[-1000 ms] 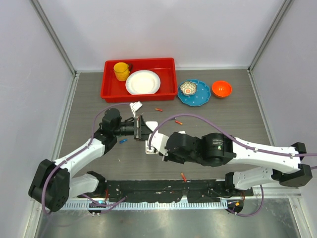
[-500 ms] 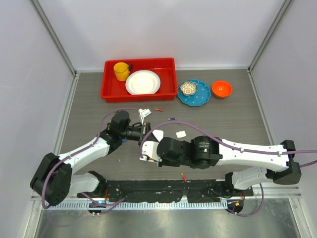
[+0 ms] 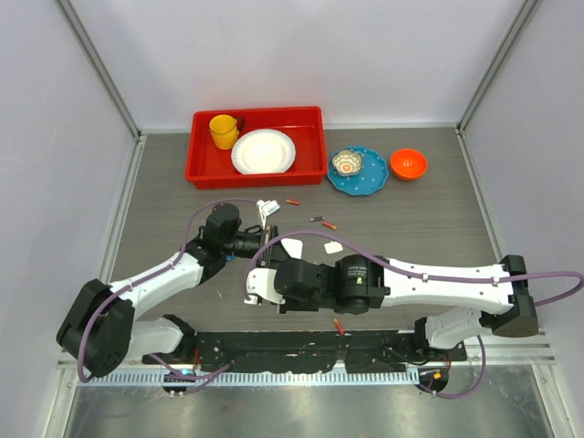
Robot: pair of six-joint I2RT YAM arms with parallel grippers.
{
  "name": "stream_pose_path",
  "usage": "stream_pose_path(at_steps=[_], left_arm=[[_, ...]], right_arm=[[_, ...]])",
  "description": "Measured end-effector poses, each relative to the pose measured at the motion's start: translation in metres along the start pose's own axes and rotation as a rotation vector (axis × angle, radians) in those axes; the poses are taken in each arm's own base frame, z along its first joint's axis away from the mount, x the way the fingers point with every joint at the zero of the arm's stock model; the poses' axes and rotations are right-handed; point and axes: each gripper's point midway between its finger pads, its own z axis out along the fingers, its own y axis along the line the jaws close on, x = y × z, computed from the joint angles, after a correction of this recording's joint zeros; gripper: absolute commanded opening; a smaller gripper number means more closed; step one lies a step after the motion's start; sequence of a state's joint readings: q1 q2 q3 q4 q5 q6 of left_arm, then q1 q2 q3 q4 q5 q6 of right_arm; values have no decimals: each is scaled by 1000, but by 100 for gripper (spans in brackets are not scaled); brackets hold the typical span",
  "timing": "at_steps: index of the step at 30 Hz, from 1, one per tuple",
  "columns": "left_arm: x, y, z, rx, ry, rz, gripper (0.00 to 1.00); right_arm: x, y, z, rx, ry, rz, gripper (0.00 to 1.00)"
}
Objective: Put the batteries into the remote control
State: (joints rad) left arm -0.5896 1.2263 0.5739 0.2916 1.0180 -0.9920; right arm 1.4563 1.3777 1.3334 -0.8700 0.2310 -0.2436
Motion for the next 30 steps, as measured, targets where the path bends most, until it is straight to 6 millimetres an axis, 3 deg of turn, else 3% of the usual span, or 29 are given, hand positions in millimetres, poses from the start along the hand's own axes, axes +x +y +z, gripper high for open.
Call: stream_pose_path(at_steps=[15, 30], left_arm=[[-2, -8, 3, 28, -6, 37, 0], [2, -7, 4, 22, 5, 21, 0]], right_arm=[[-7, -1, 8, 9, -17, -16, 1], [-9, -9, 1, 47, -34, -8, 1]])
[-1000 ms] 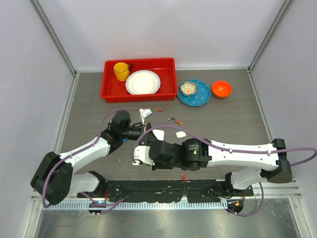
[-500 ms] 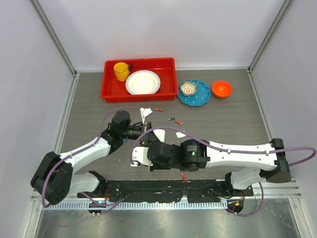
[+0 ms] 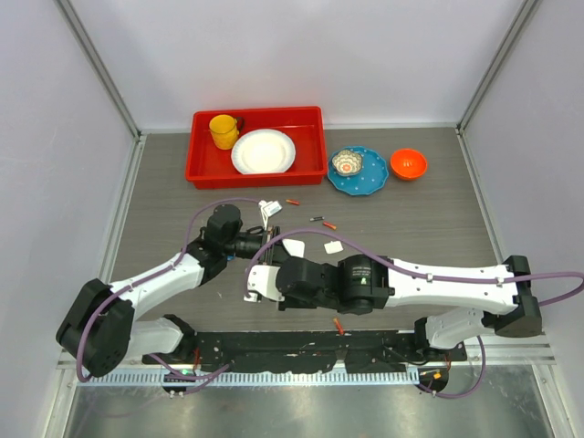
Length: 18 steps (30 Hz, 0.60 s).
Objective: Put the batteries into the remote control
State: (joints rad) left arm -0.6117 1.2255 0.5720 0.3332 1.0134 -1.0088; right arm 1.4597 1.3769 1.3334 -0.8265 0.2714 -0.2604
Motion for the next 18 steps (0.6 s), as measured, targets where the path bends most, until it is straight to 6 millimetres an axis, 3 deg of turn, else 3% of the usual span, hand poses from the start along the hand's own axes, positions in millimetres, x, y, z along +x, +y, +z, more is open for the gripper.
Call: stream_pose_path(at_steps=[5, 18], left_arm=[[1, 1, 0, -4, 5, -8, 0], [1, 2, 0, -8, 0, -9, 0]], right_arm=[[-2, -7, -9, 29, -23, 10, 1], [7, -1, -4, 6, 3, 8, 1]])
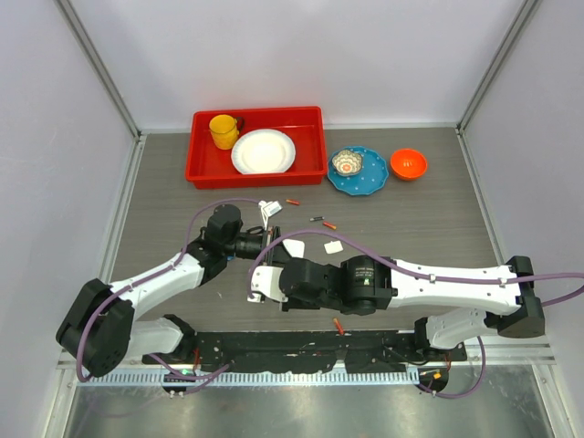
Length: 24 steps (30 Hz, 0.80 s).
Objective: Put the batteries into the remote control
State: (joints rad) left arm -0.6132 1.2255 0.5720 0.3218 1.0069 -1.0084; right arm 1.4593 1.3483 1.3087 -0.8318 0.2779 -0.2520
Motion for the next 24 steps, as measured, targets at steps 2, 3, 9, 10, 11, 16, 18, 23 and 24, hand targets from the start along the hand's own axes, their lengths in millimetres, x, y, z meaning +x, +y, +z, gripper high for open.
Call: stream_pose_path(at_steps=[2, 3, 9, 10, 11, 16, 18, 23, 24], left_arm=[[0, 0, 0, -2, -2, -1, 0], [0, 1, 0, -3, -2, -1, 0], [-2, -1, 0, -4, -10, 4, 0], [-2, -2, -1, -3, -13, 8, 0], [-2, -3, -1, -2, -13, 10, 0], [-2, -4, -2, 0, -15, 13, 0], [-2, -5, -2, 1, -15, 10, 0], [-2, -7, 0, 5, -17, 17, 0], [-2, -7, 1, 6, -17, 20, 0]], right_arm=[[1, 1, 0, -4, 3, -1, 1], [1, 1, 0, -5, 4, -1, 1], [7, 4, 3, -17, 22, -6, 1], [7, 5, 3, -18, 26, -7, 1], [8, 5, 4, -18, 28, -8, 1], [7, 5, 5, -17, 27, -7, 1], [7, 5, 5, -15, 27, -7, 1], [5, 3, 8, -9, 21, -5, 1], [4, 4, 8, -9, 17, -4, 1]])
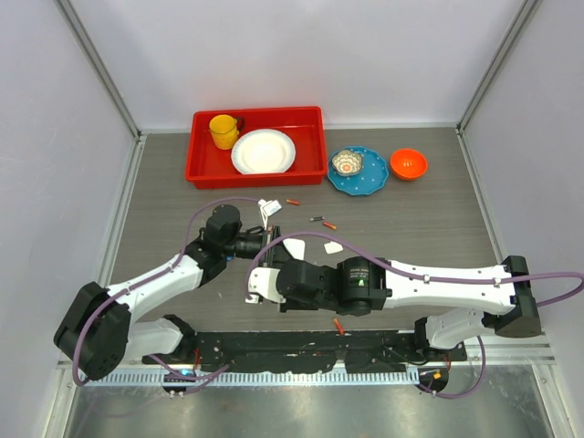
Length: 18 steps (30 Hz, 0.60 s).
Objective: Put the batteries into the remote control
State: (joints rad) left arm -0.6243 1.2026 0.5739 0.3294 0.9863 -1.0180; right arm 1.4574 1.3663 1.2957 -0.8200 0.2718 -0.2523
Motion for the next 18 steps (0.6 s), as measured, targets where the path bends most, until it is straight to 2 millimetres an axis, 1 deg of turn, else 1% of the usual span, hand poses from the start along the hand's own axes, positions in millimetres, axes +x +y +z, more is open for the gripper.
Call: stream_pose_path(at_steps=[3, 4, 6, 7, 10, 16, 18], left_arm=[[0, -1, 1, 0, -2, 4, 0], [0, -1, 1, 2, -4, 7, 0], [-1, -2, 2, 3, -9, 12, 0], [-2, -2, 2, 4, -12, 14, 0], [-2, -2, 2, 5, -13, 16, 0], [-3, -2, 3, 4, -22, 7, 0], [-4, -2, 3, 3, -29, 10, 0]], right_arm=[[0, -1, 1, 4, 2, 3, 1], [0, -2, 1, 5, 2, 4, 2], [0, -3, 1, 7, 0, 6, 7], [0, -3, 1, 8, -1, 7, 13], [0, -3, 2, 9, -2, 8, 22], [-2, -3, 2, 13, -8, 12, 36], [-3, -3, 3, 13, -15, 16, 38]])
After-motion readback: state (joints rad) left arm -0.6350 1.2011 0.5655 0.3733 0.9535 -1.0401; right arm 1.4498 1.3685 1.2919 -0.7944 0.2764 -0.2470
